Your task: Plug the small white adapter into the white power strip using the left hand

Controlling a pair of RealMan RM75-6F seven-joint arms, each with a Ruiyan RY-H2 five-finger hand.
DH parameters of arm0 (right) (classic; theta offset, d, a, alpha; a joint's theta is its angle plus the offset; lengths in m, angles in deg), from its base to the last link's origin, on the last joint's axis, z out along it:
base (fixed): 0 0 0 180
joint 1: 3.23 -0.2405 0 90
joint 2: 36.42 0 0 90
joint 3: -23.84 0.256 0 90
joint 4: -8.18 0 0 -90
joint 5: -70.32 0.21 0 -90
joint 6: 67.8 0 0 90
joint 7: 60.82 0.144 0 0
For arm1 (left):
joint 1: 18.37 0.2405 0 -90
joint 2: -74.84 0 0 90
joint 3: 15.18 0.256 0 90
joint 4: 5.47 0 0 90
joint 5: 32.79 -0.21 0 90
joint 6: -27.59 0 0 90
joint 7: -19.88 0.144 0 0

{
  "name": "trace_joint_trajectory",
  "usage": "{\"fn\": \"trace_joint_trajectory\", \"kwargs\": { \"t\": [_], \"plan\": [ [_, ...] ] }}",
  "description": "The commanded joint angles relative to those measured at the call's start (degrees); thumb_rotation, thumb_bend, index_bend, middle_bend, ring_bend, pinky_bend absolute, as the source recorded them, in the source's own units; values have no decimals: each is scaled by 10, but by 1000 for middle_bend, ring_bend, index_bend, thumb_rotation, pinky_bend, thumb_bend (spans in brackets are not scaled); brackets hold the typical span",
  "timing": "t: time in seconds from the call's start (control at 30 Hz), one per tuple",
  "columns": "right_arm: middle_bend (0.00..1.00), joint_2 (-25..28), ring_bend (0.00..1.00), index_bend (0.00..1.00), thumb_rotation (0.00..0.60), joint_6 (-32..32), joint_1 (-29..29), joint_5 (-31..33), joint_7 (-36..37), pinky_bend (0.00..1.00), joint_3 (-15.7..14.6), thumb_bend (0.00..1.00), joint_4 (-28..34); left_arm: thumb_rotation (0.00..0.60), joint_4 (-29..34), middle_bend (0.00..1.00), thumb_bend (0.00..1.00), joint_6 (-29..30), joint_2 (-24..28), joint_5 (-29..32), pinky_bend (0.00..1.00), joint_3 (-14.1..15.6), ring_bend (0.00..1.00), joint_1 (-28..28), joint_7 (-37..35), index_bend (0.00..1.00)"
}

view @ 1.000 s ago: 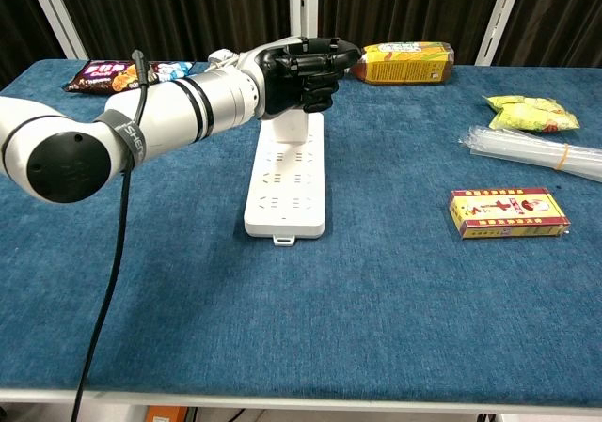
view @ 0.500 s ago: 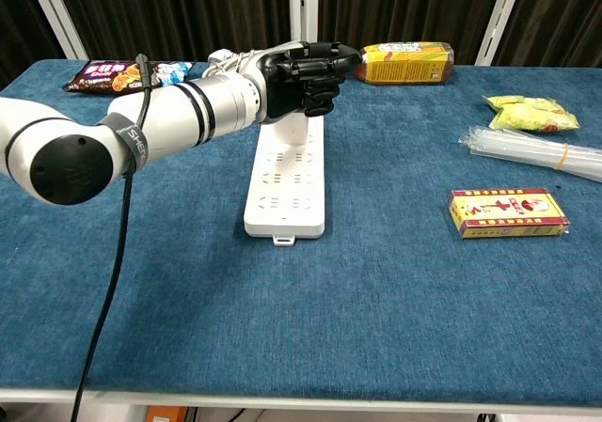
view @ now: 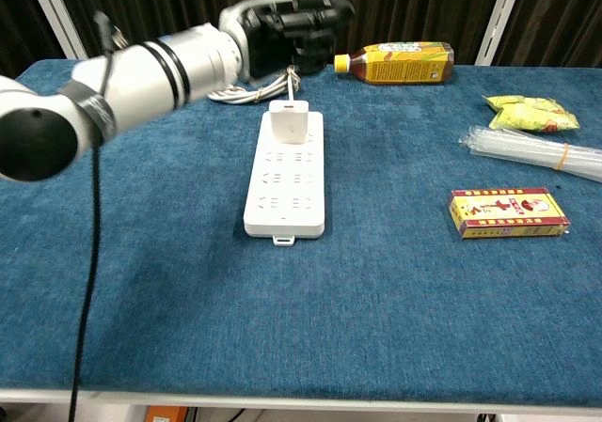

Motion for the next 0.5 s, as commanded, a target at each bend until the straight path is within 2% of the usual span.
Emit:
{"fn": "trace_joint_trajectory", "kwargs": {
  "t": [0.03, 0.07, 0.13, 0.17, 0.23, 0.33, 0.37, 0.5],
  "plan": [
    [138, 2, 0, 0, 600, 1, -1, -4, 2, 0, 0, 77, 0, 600, 55, 724, 665, 47, 63, -13, 653, 0, 644, 28, 66, 658],
    [138, 3, 0, 0, 600, 2, -2, -7, 4, 0, 0, 77, -1, 600, 70, 697, 649, 59, 85, -14, 612, 4, 611, 39, 99, 628],
    [137, 5, 0, 0, 600, 2, -3, -10, 7, 0, 0, 77, -3, 600, 91, 595, 540, 70, 119, -11, 450, 11, 487, 57, 160, 507],
    [136, 6, 0, 0, 600, 2, -4, -13, 9, 0, -1, 77, -4, 600, 103, 564, 496, 79, 141, -7, 405, 16, 451, 71, 210, 471],
    [123, 7, 0, 0, 600, 2, -5, -18, 13, 0, -1, 78, -6, 600, 120, 476, 343, 94, 173, 2, 303, 26, 359, 95, 298, 382],
    [76, 10, 0, 0, 600, -2, -8, -20, 17, 0, -3, 77, -9, 600, 144, 368, 186, 132, 214, 32, 197, 39, 245, 141, 478, 289],
    [52, 11, 0, 0, 600, -6, -10, -21, 19, 0, -3, 77, -10, 600, 158, 336, 158, 149, 230, 45, 176, 44, 212, 160, 549, 269],
    [3, 13, 0, 0, 600, -14, -16, -26, 26, 0, -6, 69, -14, 600, 205, 284, 126, 233, 269, 81, 93, 56, 178, 226, 733, 233]
  ]
}}
